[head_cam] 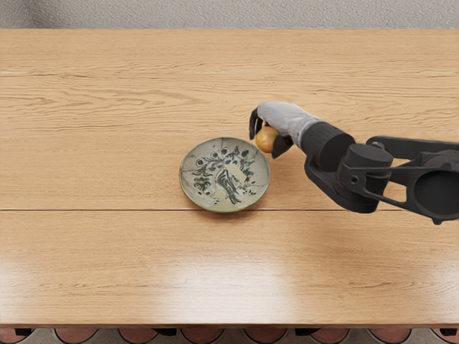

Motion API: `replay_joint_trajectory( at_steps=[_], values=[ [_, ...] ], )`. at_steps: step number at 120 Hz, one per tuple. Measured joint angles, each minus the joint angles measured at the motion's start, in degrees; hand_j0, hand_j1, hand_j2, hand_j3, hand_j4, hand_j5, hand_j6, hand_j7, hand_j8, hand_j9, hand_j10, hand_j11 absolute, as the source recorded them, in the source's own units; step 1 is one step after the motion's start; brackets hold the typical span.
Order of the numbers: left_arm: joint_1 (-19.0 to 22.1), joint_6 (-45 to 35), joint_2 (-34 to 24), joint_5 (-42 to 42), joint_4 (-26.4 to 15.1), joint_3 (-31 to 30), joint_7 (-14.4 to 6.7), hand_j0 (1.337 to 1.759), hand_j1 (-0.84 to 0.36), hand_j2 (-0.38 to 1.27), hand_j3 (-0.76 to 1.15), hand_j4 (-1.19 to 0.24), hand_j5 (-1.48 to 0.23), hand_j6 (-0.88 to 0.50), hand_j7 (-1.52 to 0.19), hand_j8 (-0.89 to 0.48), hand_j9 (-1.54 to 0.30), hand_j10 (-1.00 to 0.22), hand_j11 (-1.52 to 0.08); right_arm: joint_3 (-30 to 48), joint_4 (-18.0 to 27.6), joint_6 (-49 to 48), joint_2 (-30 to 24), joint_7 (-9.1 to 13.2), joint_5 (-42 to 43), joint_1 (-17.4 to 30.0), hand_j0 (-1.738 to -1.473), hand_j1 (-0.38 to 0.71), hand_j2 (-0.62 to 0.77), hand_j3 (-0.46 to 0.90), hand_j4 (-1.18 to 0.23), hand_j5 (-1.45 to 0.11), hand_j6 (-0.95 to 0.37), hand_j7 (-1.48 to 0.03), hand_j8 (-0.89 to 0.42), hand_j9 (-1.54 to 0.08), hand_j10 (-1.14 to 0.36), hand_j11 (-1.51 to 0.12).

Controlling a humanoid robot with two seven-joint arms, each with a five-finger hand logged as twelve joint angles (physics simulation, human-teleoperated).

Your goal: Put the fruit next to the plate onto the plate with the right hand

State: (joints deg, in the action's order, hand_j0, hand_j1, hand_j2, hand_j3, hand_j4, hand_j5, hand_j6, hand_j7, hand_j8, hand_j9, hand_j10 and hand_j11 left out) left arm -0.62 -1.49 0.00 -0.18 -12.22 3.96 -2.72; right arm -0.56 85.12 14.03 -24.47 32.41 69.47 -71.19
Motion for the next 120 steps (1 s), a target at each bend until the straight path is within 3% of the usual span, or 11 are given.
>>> replay_joint_trajectory(
  at_steps=[33,74,100,110,120],
  values=[
    [0.00,0.00,0.00,0.00,0.00,0.00,0.00,1.658,0.35,0.00,0.00,0.00,0.00,0.00,0.00,0.00,0.00,0.00,0.00,-0.10,1.74,-0.22,5.08,-0.38,-0.10,-0.04,-1.655,0.25,0.22,0.00,-0.66,-0.99,-0.46,-0.92,-0.34,-0.98,-0.49,-0.97],
    [0.00,0.00,0.00,0.00,0.01,0.00,0.00,1.658,0.35,0.00,0.00,0.00,0.00,0.00,0.00,0.00,0.00,0.00,0.00,-1.37,0.54,-0.17,6.83,-0.20,-0.12,1.34,-1.655,0.25,0.22,0.00,-0.65,-0.96,-0.47,-0.90,-0.35,-0.96,-0.50,-0.94],
    [0.00,0.00,0.00,0.00,0.00,0.00,0.00,1.658,0.35,0.00,0.00,0.00,0.00,0.00,0.00,0.00,0.00,0.00,0.00,4.42,0.33,-1.36,7.00,-0.03,-1.12,3.24,-1.657,-0.10,0.08,0.00,-0.26,-0.38,-0.20,-0.36,-0.16,-0.38,-0.21,-0.38],
    [0.00,0.00,0.00,0.00,0.01,0.00,0.00,1.658,0.35,0.00,0.00,0.00,0.00,0.00,0.00,0.00,0.00,0.00,0.00,11.64,1.47,-11.57,3.47,0.07,-8.02,3.88,-1.658,-0.17,0.05,0.00,-0.18,-0.26,-0.14,-0.25,-0.11,-0.26,-0.15,-0.26],
    [0.00,0.00,0.00,0.00,0.00,0.00,0.00,1.658,0.35,0.00,0.00,0.00,0.00,0.00,0.00,0.00,0.00,0.00,0.00,20.36,2.89,-25.90,-3.50,0.14,-18.19,4.76,-1.658,-0.22,0.03,0.00,-0.13,-0.18,-0.10,-0.17,-0.08,-0.18,-0.11,-0.18]
  ],
)
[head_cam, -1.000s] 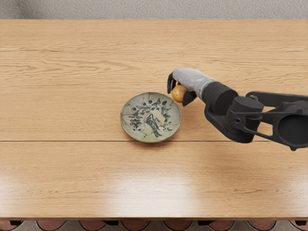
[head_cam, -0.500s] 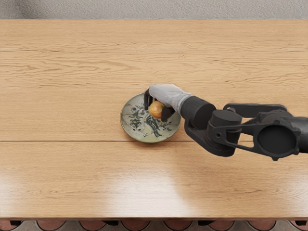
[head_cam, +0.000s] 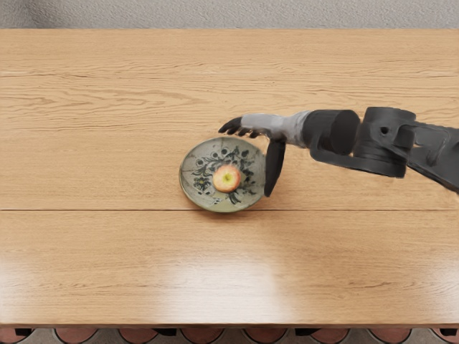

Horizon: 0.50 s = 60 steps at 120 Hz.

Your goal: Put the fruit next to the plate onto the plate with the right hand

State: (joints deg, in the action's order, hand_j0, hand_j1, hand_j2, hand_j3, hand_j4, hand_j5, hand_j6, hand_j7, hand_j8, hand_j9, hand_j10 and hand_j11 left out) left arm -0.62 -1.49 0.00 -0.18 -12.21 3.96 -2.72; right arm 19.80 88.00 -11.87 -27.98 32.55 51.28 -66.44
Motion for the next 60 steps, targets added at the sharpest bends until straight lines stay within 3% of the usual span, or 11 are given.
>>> replay_joint_trajectory(
  at_steps=[9,20,44,60],
  values=[
    [0.00,0.00,0.00,0.00,0.00,0.00,0.00,1.658,0.35,0.00,0.00,0.00,0.00,0.00,0.00,0.00,0.00,0.00,0.00,5.87,0.53,-11.61,-5.96,0.02,-9.61,0.49,-1.658,-0.25,0.02,0.00,-0.10,-0.14,-0.08,-0.13,-0.07,-0.14,-0.08,-0.14],
    [0.00,0.00,0.00,0.00,0.00,0.00,0.00,1.658,0.35,0.00,0.00,0.00,0.00,0.00,0.00,0.00,0.00,0.00,0.00,10.30,0.76,-18.36,-12.03,-0.01,-19.96,0.76,-1.658,-0.28,0.01,0.00,-0.07,-0.10,-0.06,-0.09,-0.05,-0.10,-0.06,-0.10],
    [0.00,0.00,0.00,0.00,0.00,0.00,0.00,1.658,0.35,0.00,0.00,0.00,0.00,0.00,0.00,0.00,0.00,0.00,0.00,13.74,-2.19,-22.44,-21.77,-0.16,-36.24,2.21,-1.658,-0.31,0.00,0.00,-0.04,-0.05,-0.04,-0.05,-0.03,-0.05,-0.04,-0.05],
    [0.00,0.00,0.00,0.00,0.00,-0.01,0.00,1.658,0.35,0.00,0.00,0.00,0.00,0.00,0.00,0.00,0.00,0.00,0.00,13.93,-3.51,-22.96,-24.64,-0.13,-41.46,4.67,-1.658,-0.31,0.00,0.00,-0.03,-0.04,-0.03,-0.04,-0.03,-0.04,-0.03,-0.04]
  ],
)
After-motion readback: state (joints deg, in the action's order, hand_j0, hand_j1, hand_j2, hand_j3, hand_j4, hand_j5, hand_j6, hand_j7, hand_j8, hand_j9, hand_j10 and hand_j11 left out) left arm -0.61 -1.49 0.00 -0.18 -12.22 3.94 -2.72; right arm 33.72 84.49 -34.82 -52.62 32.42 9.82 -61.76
